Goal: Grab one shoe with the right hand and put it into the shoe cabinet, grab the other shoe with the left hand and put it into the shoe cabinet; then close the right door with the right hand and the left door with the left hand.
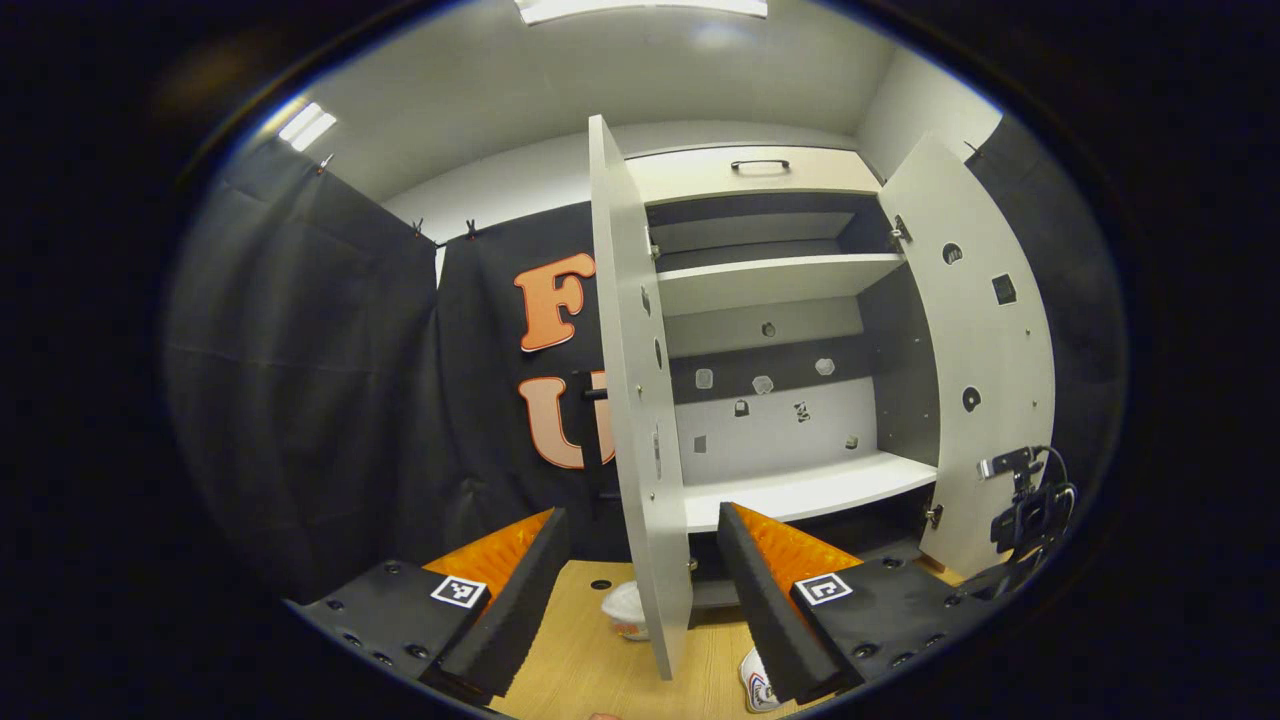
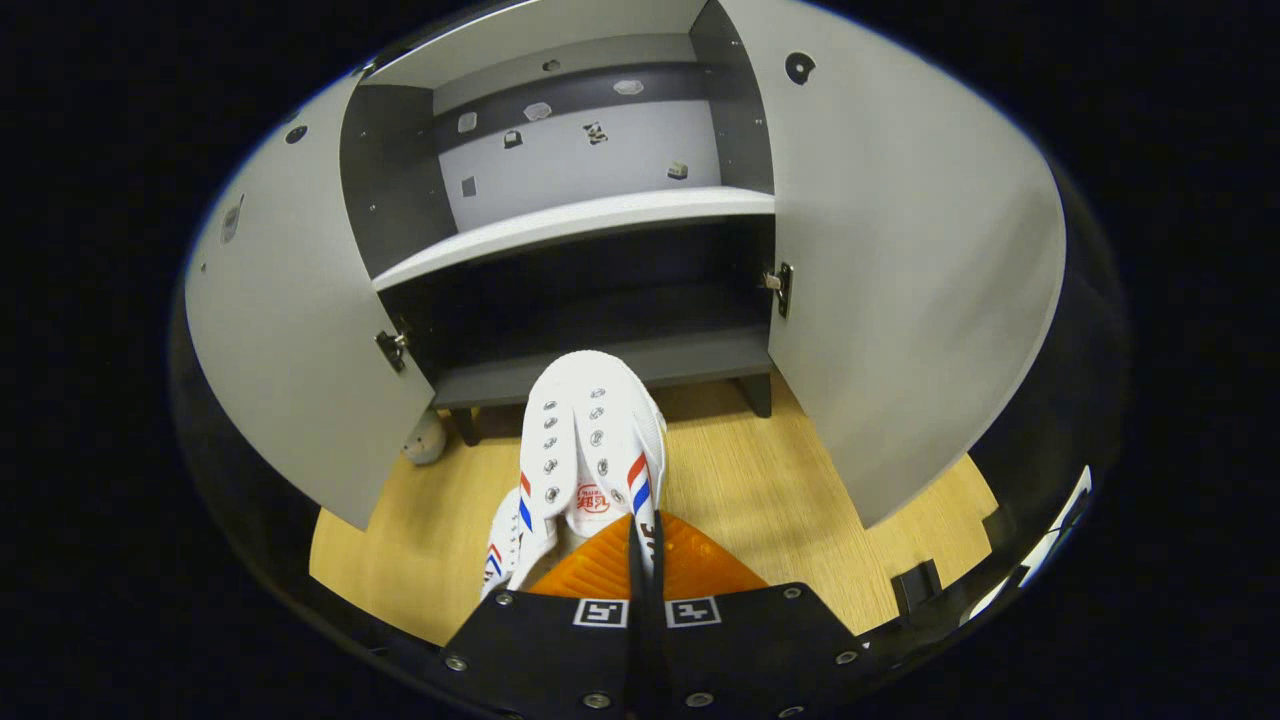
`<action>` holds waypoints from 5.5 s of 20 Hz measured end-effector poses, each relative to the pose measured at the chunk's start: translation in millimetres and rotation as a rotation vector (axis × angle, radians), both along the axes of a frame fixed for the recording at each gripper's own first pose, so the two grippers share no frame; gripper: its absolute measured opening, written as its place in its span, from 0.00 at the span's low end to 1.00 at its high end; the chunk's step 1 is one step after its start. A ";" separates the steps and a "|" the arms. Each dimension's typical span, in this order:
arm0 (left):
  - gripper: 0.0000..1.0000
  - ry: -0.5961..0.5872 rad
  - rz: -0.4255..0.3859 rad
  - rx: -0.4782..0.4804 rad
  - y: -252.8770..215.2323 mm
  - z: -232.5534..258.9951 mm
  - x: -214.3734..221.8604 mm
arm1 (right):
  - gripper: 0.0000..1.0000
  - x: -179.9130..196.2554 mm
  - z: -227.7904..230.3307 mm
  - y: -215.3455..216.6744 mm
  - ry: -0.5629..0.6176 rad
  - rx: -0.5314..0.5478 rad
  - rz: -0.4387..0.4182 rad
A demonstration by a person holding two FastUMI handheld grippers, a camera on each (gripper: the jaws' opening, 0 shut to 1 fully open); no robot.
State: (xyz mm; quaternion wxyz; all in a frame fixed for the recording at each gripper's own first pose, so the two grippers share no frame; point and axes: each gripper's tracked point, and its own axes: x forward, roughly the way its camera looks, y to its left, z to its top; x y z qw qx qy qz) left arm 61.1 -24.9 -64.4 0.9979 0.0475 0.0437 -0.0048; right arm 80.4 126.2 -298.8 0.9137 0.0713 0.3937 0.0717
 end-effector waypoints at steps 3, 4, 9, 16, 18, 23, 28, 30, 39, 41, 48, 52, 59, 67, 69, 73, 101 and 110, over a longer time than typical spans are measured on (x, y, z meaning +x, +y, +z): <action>0.96 0.004 -0.015 -0.013 1.9 -3.5 0.5 | 0.00 22.1 45.3 11.2 -0.057 0.018 0.013; 0.96 0.006 -0.019 -0.017 2.8 -5.3 0.0 | 0.00 30.4 58.7 15.6 -0.080 0.024 0.016; 0.96 0.000 -0.023 -0.025 7.8 -7.0 1.4 | 0.00 88.3 113.5 26.6 -0.176 0.022 0.003; 0.96 0.010 -0.025 -0.038 6.4 -15.1 3.5 | 0.00 194.8 168.6 17.5 -0.288 0.002 -0.071; 0.96 0.018 -0.028 -0.039 4.2 -20.8 4.6 | 0.00 227.8 171.4 11.1 -0.294 -0.013 -0.098; 0.96 0.029 -0.026 -0.031 2.1 -28.4 6.5 | 0.00 305.5 146.9 2.8 -0.248 -0.023 -0.153; 0.96 0.032 -0.008 -0.028 6.6 -32.4 9.5 | 0.00 348.9 92.8 -7.8 -0.164 -0.073 -0.178; 0.96 0.036 -0.009 -0.030 8.8 -34.1 16.1 | 0.00 352.0 84.1 -9.2 -0.142 -0.073 -0.175; 0.96 0.056 -0.040 -0.038 -9.4 -44.1 17.0 | 0.56 321.2 139.0 -5.0 -0.305 -0.072 -0.120; 0.96 0.060 -0.048 -0.047 -16.6 -47.9 14.1 | 0.74 298.0 159.3 -1.9 -0.356 -0.069 -0.087; 0.96 0.139 -0.116 -0.058 -65.4 -92.5 4.6 | 0.94 195.5 220.6 -0.2 -0.491 0.044 -0.002; 0.96 0.241 -0.151 -0.092 -91.7 -148.3 -1.2 | 0.93 148.1 245.9 -14.7 -0.547 0.059 0.019; 0.97 0.518 -0.171 -0.057 -104.1 -292.1 -19.0 | 0.93 94.7 278.1 -40.4 -0.606 0.076 0.037; 0.97 0.753 -0.178 -0.004 -99.0 -402.5 -39.9 | 0.93 68.6 301.9 -80.4 -0.665 0.026 -0.003; 0.97 0.795 -0.184 -0.014 -99.6 -416.2 -42.6 | 0.93 63.6 304.7 -85.3 -0.674 0.018 -0.002; 0.97 0.858 -0.205 -0.021 -100.4 -439.5 -42.8 | 0.93 59.7 300.2 -94.9 -0.669 0.001 -0.010; 0.07 1.022 -0.233 -0.243 -101.1 -428.9 -17.6 | 0.93 45.1 299.2 -106.1 -0.689 -0.002 -0.042; 0.06 0.811 -0.279 -0.257 -97.6 -425.4 -12.9 | 0.93 21.9 322.1 -102.4 -0.764 0.006 -0.025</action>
